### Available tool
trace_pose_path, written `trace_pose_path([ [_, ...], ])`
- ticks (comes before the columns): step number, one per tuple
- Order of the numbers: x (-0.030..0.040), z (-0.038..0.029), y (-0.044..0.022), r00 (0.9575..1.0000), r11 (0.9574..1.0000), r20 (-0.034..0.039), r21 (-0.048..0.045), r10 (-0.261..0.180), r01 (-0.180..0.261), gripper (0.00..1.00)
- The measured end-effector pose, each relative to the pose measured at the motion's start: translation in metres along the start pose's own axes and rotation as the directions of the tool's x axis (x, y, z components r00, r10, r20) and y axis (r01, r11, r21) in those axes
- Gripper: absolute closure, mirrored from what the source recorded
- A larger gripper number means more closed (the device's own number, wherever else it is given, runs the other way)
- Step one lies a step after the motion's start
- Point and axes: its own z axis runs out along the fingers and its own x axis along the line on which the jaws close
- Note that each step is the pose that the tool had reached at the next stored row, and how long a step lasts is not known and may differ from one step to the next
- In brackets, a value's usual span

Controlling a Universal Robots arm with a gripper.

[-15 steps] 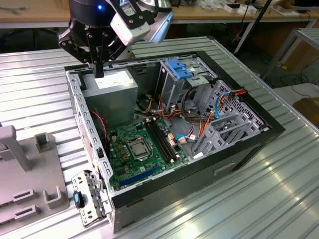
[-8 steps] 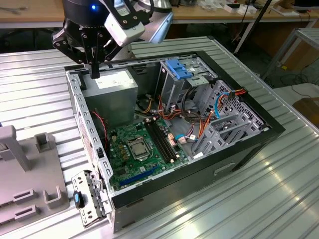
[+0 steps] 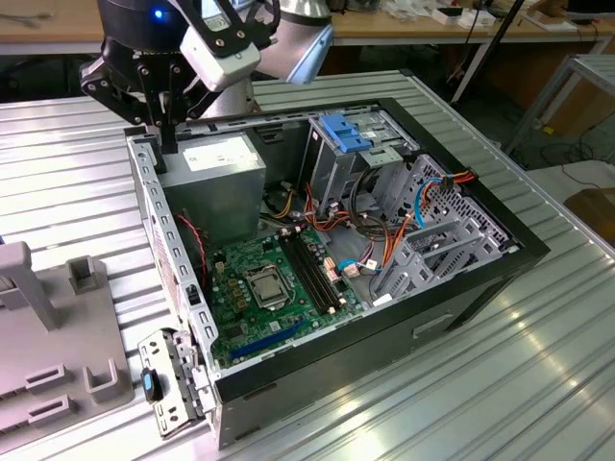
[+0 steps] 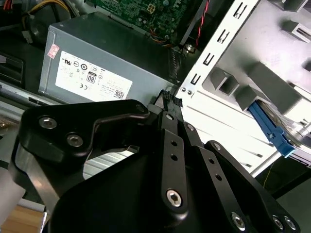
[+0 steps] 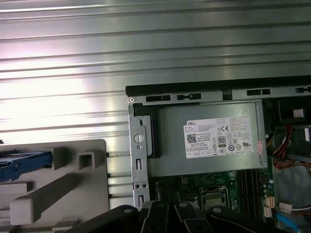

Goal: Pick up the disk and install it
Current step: 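Reach for the disk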

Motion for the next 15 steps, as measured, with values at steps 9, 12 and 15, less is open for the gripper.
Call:
trace_pose_path([
  [9, 0.0155, -0.0003, -0.0012, 1.0, 1.0, 0.0001, -0.0002, 0.0, 0.0, 0.89],
  [12, 0.021, -0.0005, -0.0016, 1.0, 1.0, 0.0001, -0.0001, 0.0, 0.0, 0.89],
  [15, 0.0253, -0.0006, -0.0019, 1.0, 1.0, 0.0001, -0.0001, 0.0, 0.0, 0.89],
])
